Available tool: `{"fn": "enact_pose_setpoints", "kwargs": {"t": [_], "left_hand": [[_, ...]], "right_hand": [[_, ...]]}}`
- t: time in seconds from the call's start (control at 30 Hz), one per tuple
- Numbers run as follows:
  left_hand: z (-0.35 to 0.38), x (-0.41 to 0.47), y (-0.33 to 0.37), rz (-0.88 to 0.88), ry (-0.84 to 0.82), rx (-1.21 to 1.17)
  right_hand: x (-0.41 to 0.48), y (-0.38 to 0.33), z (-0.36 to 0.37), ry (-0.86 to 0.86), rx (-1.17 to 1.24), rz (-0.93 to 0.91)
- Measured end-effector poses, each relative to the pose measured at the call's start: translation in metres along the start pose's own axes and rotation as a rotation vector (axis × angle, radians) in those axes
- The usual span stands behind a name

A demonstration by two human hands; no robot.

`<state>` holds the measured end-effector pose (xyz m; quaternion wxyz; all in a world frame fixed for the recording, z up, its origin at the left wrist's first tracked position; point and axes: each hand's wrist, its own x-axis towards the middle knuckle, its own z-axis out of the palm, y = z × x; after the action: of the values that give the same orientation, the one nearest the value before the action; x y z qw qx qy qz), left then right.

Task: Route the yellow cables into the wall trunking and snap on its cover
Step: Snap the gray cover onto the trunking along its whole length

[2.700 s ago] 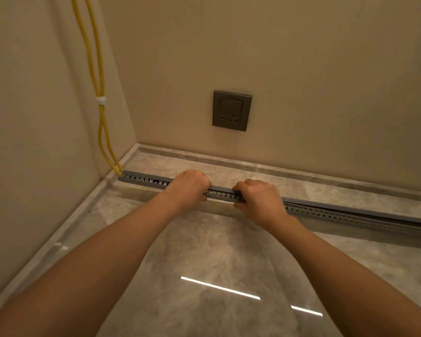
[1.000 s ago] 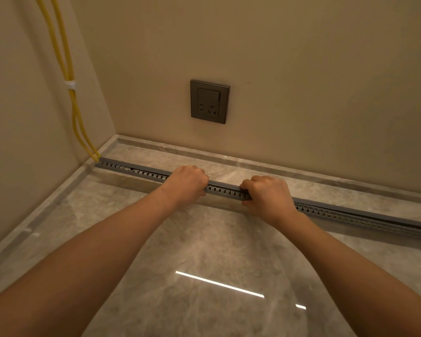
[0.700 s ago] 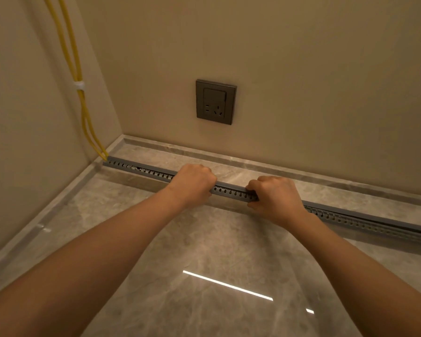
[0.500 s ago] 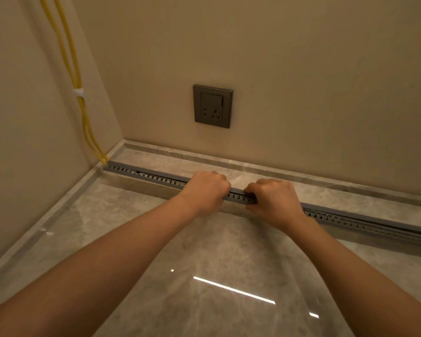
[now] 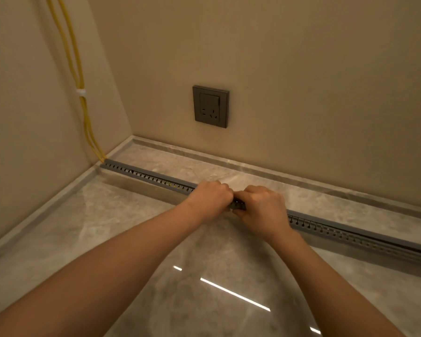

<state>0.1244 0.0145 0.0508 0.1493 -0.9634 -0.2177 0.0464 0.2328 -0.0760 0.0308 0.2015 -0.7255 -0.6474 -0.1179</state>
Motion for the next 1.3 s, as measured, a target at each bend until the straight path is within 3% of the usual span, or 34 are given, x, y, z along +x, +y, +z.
{"fn": "enact_pose_setpoints", "kwargs": {"t": [0.3, 0.9, 1.3], "left_hand": [[-0.005, -0.004, 0.001, 0.041, -0.063, 0.016], [0.003, 0.0, -0.005, 0.172, 0.039, -0.004], [0.011, 0.003, -0.021, 0.22, 0.043, 0.019]], "right_hand": [[-0.018, -0.002, -0.004, -0.046, 0.152, 0.136], [-0.049, 0.014, -0.044, -0.324, -0.309, 0.357], [-0.037, 0.0, -0.025, -0.305, -0.421, 0.234]]}}
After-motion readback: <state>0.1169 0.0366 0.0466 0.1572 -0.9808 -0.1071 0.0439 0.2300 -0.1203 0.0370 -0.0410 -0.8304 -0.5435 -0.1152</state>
